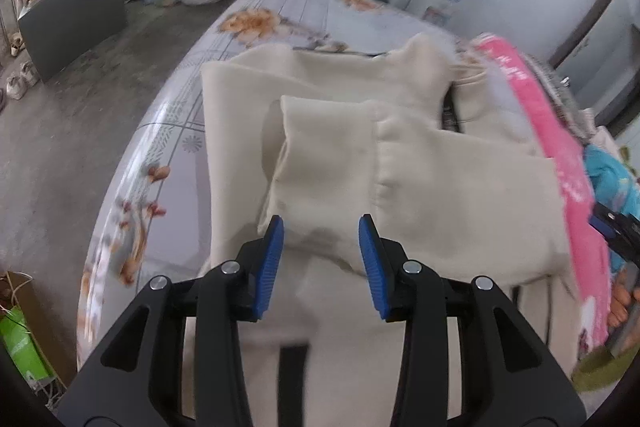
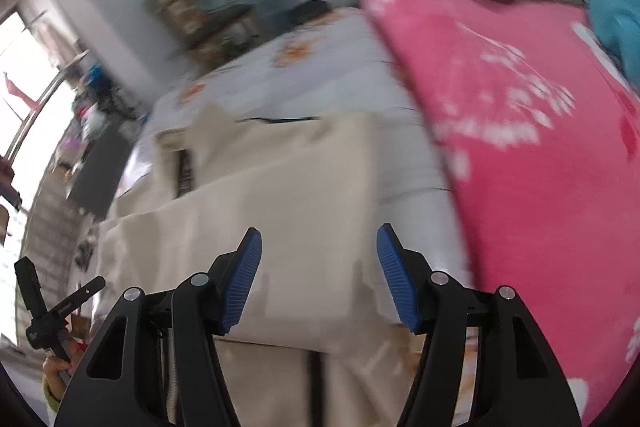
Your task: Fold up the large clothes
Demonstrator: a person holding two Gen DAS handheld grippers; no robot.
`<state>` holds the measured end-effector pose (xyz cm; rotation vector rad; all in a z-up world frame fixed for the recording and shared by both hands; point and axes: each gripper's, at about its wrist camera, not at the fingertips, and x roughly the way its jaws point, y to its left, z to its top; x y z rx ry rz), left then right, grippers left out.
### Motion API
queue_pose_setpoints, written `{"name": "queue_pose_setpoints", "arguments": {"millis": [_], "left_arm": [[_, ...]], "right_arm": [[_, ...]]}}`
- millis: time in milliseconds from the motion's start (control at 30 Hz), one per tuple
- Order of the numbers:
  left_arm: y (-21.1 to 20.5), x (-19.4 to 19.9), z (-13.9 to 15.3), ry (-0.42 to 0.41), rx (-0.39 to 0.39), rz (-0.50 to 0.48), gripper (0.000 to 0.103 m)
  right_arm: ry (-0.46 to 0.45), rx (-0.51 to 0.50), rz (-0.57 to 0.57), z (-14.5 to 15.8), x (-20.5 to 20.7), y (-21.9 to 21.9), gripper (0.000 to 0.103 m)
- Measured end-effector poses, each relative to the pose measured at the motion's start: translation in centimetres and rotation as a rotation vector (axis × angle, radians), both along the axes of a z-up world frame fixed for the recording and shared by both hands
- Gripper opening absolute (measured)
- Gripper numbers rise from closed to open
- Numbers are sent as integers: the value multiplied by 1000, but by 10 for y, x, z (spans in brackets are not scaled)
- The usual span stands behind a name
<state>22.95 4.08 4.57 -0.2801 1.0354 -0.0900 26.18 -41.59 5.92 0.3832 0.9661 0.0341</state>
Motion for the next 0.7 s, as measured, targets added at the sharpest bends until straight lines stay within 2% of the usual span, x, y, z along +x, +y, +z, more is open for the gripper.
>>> {"name": "queue_pose_setpoints", "arguments": {"millis": [133, 200, 233, 267, 300, 333, 367, 400, 467, 567, 633, 700], "left_arm": [[-9, 12, -2, -5, 54, -20, 38], [-16, 11, -2, -17, 94, -29, 38], [-19, 10, -2, -24, 120, -33, 34], [-21, 7, -4, -32, 154, -32, 23], [-22, 7, -4, -38, 171, -34, 18], [-21, 6, -5, -39, 170, -43, 8], [-20, 5, -5, -40, 161, -45, 5], [-18, 4, -4, -43, 157, -45, 4], [-14, -2, 3, -67, 153, -42, 2], [-9, -17, 22, -123, 119, -30, 2], [-4, -21, 24, -113, 96, -10, 2], [-4, -17, 13, -80, 115, -12, 2]], "right_arm": [[40, -5, -19, -20, 10, -18, 58], [55, -17, -2, -29, 17, -17, 51], [61, -23, 3, -32, 21, -14, 49], [73, -35, 11, -36, 26, -10, 45], [80, -48, 17, -39, 30, -5, 40], [85, -61, 22, -41, 31, -3, 38], [89, -73, 25, -41, 32, 1, 29], [92, -90, 31, -44, 36, 4, 19], [93, -108, 34, -46, 38, 5, 11], [76, -116, 29, -44, 38, 5, 8], [68, -129, 30, -44, 38, 4, 7], [72, -141, 29, -47, 40, 4, 7]]}}
